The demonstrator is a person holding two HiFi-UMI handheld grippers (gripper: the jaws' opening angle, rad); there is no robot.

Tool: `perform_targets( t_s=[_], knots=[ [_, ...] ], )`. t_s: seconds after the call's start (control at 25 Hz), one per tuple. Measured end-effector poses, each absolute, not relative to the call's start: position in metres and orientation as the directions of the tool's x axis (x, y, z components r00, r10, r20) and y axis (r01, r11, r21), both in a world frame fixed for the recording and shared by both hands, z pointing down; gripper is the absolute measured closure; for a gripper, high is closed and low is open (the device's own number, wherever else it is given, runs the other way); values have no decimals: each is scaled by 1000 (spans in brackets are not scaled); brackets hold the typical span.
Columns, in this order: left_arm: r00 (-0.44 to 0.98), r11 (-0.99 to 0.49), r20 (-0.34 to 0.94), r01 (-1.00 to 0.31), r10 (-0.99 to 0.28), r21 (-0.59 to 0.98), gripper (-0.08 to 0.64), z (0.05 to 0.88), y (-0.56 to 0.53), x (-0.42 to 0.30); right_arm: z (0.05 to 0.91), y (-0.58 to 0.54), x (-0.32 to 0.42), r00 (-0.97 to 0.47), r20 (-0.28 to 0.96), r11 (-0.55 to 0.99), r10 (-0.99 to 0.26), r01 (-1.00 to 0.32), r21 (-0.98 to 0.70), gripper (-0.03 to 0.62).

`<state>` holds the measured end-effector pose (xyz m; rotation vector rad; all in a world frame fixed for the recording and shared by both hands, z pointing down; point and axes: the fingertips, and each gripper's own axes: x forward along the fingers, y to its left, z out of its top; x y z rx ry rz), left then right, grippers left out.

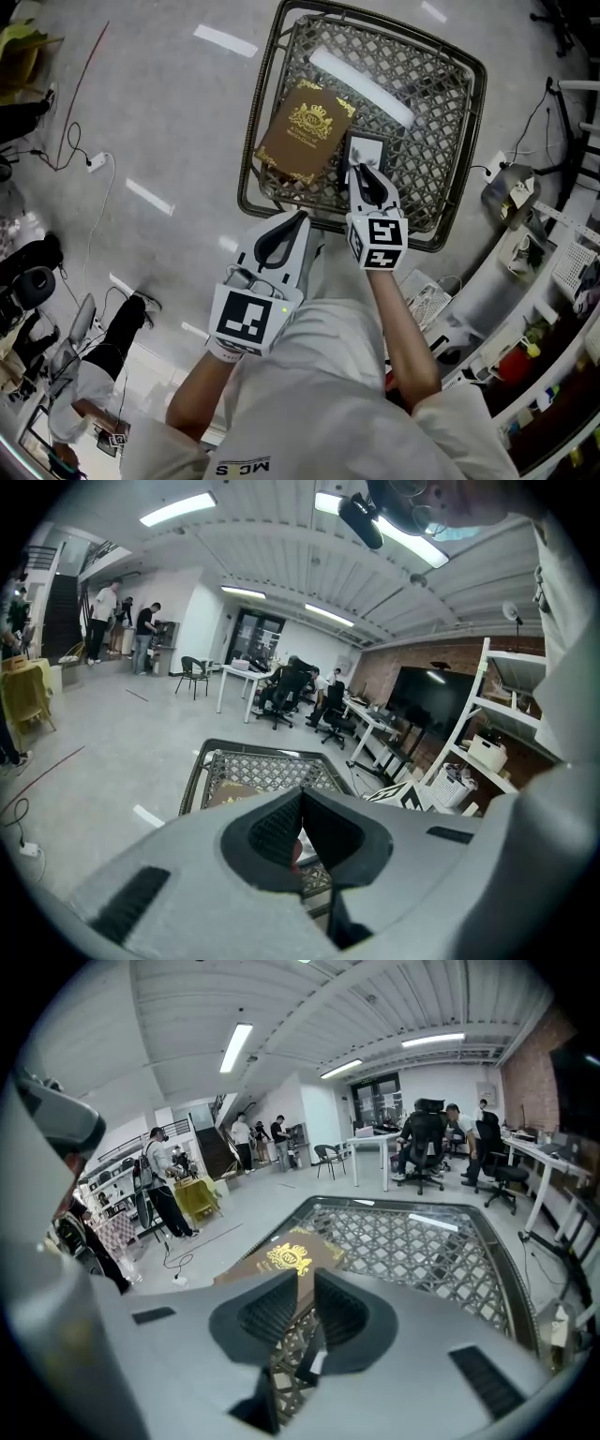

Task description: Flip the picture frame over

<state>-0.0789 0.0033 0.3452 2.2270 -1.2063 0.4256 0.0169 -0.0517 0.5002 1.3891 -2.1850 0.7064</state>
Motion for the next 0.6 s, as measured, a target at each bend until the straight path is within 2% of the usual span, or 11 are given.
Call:
perform_targets(
  t_s=[0.6],
  knots=[
    [556, -448, 553, -830, -620, 332, 535, 364, 16, -79, 580, -62, 10, -315, 726, 270, -611, -945, -183, 520]
  ],
)
